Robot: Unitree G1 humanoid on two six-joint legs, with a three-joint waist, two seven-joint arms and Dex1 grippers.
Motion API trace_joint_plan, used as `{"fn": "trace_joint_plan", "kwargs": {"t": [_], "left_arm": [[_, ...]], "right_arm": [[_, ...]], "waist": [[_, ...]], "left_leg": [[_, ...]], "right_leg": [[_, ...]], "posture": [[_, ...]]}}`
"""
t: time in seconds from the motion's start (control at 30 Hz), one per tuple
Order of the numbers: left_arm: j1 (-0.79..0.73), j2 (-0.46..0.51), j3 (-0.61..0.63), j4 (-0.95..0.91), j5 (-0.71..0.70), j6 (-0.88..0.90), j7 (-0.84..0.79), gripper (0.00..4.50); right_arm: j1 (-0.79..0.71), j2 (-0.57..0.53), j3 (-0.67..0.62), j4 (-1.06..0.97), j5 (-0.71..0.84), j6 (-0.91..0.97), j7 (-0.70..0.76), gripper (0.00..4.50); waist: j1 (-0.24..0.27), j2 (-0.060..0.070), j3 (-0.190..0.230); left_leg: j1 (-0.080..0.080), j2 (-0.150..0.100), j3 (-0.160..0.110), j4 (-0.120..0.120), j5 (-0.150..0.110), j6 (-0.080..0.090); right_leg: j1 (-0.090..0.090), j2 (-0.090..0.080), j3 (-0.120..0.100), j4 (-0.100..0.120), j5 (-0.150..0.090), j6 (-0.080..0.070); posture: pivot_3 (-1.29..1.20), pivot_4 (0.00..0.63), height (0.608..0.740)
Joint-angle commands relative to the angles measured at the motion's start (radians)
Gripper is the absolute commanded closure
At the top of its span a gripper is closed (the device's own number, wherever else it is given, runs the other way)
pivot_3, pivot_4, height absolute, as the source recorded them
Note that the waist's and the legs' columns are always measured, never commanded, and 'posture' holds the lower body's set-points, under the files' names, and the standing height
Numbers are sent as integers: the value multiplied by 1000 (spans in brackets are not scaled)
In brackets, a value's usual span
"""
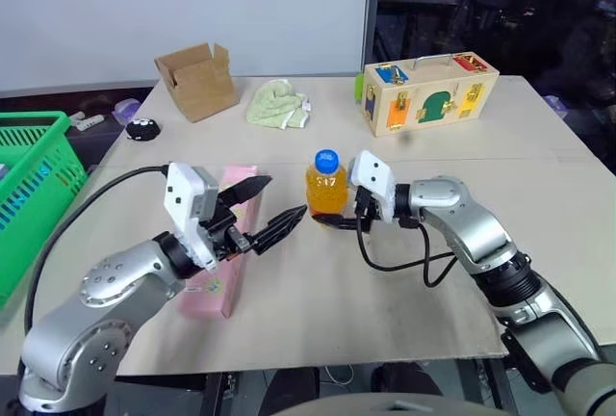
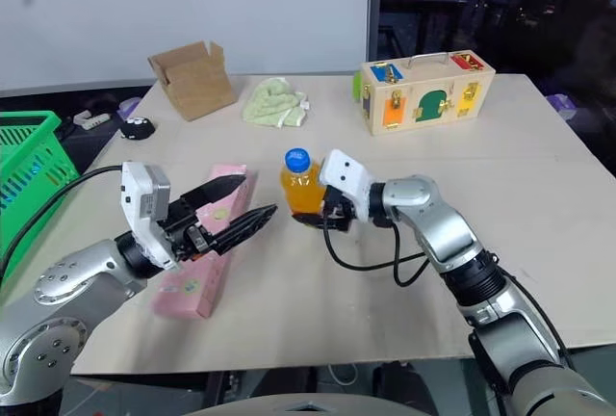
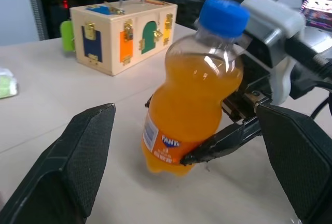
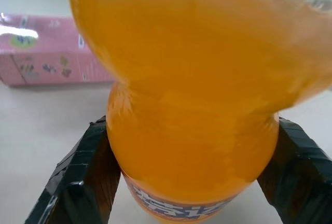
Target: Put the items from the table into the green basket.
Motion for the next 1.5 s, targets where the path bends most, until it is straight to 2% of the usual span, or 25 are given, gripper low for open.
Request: {"fn": "trace_joint_plan", "kwargs": {"t": [0.03, 0.43, 0.5, 0.67, 0.8, 0.87, 0.93, 1.0, 1.03, 1.07, 1.33, 1.37, 1.47, 1.5], "left_arm": [[-42, 7, -13, 12, 30, -18, -24, 0], [-113, -22, -121, 73, 158, -41, -83, 0], [-123, -36, -135, 83, 176, -46, -87, 556], [-129, -64, -172, 104, 218, -63, -107, 556], [-144, -82, -181, 127, 242, -78, -121, 1693], [-144, -91, -180, 130, 245, -88, -130, 1785], [-143, -97, -175, 134, 247, -95, -135, 1785], [-145, -99, -181, 142, 270, -112, -141, 762], [-150, -102, -187, 147, 282, -118, -140, 526], [-155, -104, -194, 151, 296, -125, -140, 85], [-162, -128, -209, 167, 329, -142, -148, 85], [-160, -132, -208, 168, 322, -139, -151, 603], [-157, -143, -200, 163, 315, -140, -152, 1609], [-154, -145, -196, 159, 312, -140, -153, 1669]], "right_arm": [[-38, 10, -9, -55, 11, -25, 17, 1379], [-79, 24, 7, -46, 5, -48, 63, 1379], [-84, 22, 12, -46, 4, -52, 72, 1379], [-96, 18, 26, -43, -9, -65, 96, 1379], [-104, 12, 34, -42, -23, -74, 109, 1379], [-103, 11, 33, -43, -23, -72, 112, 1379], [-104, 12, 32, -41, -25, -73, 113, 1379], [-105, 13, 31, -38, -26, -75, 112, 1379], [-105, 14, 31, -37, -27, -77, 113, 1379], [-106, 14, 31, -36, -27, -78, 114, 1379], [-107, 22, 27, -28, -28, -82, 123, 1379], [-106, 23, 26, -28, -28, -81, 122, 1379], [-105, 23, 24, -28, -27, -78, 120, 1379], [-103, 24, 22, -27, -25, -76, 118, 1379]], "waist": [[-2, 0, 0], [-23, 0, 0], [-23, 0, 0], [-24, 0, 0], [-24, 0, 0], [-25, 0, 0], [-25, 0, 0], [-26, 0, 0], [-25, 0, 0], [-25, 0, 0], [-26, 0, 0], [-25, 0, 0], [-26, 0, 0], [-25, 0, 0]], "left_leg": [[0, 0, 0, 0, 0, 0], [0, 0, 0, 0, 0, 0], [0, 0, 0, 0, 0, 0], [0, 0, 0, 0, 0, 0], [0, 0, 0, 0, 0, 0], [0, 0, 0, 0, 0, 0], [0, 0, 0, 0, 0, 0], [0, 0, 0, 0, 0, 0], [0, 0, -1, 0, 0, 0], [0, 0, -1, 0, 0, 0], [0, 0, 0, 0, 0, 0], [0, 0, 0, 0, 0, 0], [0, 0, -1, 0, 0, 0], [0, 0, 0, 0, 0, 0]], "right_leg": [[0, 0, 0, 0, 0, 0], [0, 0, 0, 0, 0, 0], [0, 0, 0, 0, 0, 0], [0, 0, 0, 0, 0, 0], [0, 0, 0, 0, 0, 0], [0, 0, 0, 0, 0, 0], [0, 0, 0, 0, 0, 0], [0, 0, 0, 0, 0, 0], [0, 0, 0, 0, 0, 0], [0, 0, 0, 0, 0, 0], [0, 0, 0, 0, 0, 0], [0, 0, 0, 0, 0, 0], [0, 0, 0, 0, 0, 0], [0, 0, 0, 0, 0, 0]], "posture": [[80, 0, 740], [69, 0, 740], [62, 0, 740], [51, 0, 740], [46, 0, 740], [46, 0, 740], [43, 0, 740], [43, 0, 740], [43, 0, 740], [43, 0, 740], [43, 0, 740], [43, 0, 740], [43, 0, 740], [46, 0, 740]]}}
